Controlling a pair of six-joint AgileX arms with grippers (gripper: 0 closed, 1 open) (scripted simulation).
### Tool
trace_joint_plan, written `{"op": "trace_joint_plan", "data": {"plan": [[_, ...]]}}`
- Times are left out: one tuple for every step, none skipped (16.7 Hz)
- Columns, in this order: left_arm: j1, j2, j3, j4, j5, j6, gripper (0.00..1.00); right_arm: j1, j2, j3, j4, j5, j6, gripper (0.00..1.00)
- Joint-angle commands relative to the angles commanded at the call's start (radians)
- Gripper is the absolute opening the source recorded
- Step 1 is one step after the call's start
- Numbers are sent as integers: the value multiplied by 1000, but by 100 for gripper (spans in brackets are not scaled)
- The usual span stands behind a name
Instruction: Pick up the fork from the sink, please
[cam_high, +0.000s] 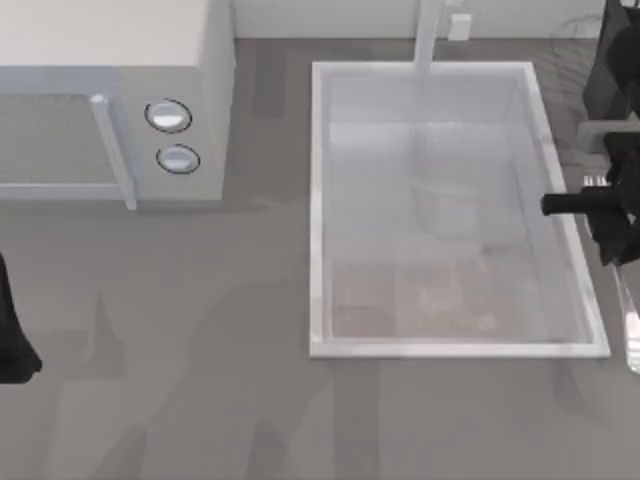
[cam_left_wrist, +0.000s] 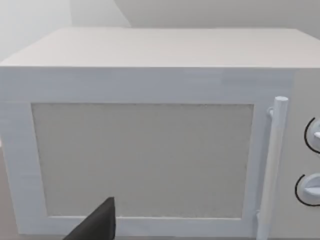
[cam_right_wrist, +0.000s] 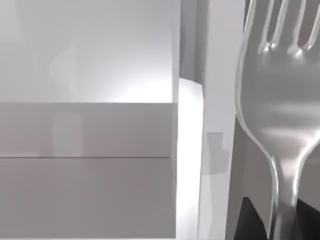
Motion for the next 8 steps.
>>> {"op": "trace_joint_plan", "data": {"plan": [[0,0,0,0,0,0,100,0,1,-9,9,0,0,0],[0,0,0,0,0,0,100,0,1,-9,9,0,0,0],[0,0,0,0,0,0,100,0,1,-9,9,0,0,0],[0,0,0,0,0,0,100,0,1,-9,9,0,0,0],[0,0,0,0,0,0,100,0,1,-9,9,0,0,8],[0,0,0,0,0,0,100,0,1,-9,9,0,0,15],[0,0,0,0,0,0,100,0,1,-9,9,0,0,23],[0,0,0,0,0,0,100,0,1,-9,9,0,0,30]]}}
